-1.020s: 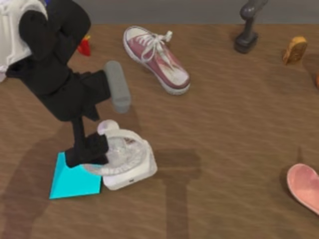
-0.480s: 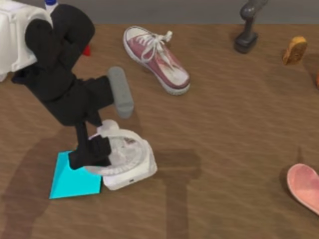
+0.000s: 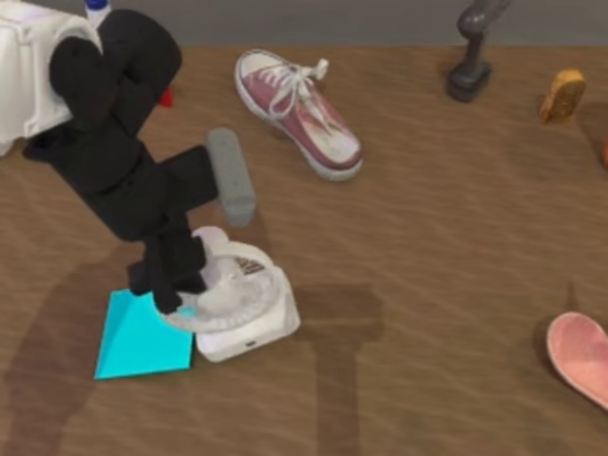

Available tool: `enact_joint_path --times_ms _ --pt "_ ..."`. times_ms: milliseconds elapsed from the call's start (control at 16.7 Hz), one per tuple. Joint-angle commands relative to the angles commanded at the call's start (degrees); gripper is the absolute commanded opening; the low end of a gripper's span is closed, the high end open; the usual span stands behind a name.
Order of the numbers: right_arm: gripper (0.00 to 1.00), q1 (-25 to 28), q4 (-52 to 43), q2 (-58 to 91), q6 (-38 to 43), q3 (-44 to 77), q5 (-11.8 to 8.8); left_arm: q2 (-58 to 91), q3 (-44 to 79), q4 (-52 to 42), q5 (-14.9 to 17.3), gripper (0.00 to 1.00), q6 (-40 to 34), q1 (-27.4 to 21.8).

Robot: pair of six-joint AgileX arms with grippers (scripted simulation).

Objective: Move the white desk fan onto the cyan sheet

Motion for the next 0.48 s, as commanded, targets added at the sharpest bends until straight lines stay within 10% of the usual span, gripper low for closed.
enact_joint_path --times_ms 120,480 --pt "1.00 0.0 0.0 0.0 0.0 0.0 0.0 0.0 0.0 0.0 0.0 0.02 0.0 0.0" --pt "1.00 0.0 0.0 0.0 0.0 0.0 0.0 0.0 0.0 0.0 0.0 0.00 0.0 0.0"
